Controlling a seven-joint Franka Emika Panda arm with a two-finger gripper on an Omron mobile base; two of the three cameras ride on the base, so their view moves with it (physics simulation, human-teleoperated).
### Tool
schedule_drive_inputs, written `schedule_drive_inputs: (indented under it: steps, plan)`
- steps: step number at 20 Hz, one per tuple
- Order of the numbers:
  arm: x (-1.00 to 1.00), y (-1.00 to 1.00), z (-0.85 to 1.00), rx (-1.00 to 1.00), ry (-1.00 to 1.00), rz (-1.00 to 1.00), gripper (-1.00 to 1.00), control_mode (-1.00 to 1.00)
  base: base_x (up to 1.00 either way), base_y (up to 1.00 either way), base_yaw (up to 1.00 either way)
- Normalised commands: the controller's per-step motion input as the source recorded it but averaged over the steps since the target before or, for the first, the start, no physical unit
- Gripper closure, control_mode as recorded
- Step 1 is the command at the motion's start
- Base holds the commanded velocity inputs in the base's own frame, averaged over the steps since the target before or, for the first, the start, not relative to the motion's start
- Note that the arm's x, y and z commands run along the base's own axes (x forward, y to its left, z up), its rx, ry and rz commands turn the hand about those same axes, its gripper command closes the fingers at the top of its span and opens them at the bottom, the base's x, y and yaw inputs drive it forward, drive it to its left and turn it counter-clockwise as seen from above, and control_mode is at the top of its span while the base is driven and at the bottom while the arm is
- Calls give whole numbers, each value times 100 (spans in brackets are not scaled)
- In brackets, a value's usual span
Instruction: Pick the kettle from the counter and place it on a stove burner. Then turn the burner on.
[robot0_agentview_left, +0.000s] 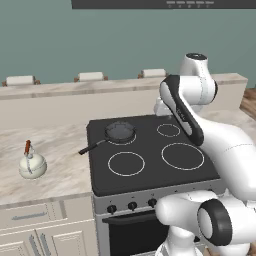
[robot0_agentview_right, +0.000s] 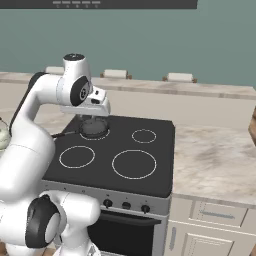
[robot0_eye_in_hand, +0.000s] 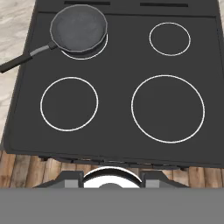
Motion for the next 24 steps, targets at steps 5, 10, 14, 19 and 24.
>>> schedule_drive_inputs:
  steps: [5, 10, 14, 19, 24]
  plan:
    - [-11, 0, 0, 0, 0, 0, -100, -100, 0, 0, 0]
    - [-34, 0, 0, 0, 0, 0, -100, -100, 0, 0, 0]
    - [-31, 0, -1, 0, 0, 0, -100, -100, 0, 0, 0]
    - [-31, 0, -4, 0, 0, 0, -100, -100, 0, 0, 0]
    - [-31, 0, -8, 0, 0, 0, -100, -100, 0, 0, 0]
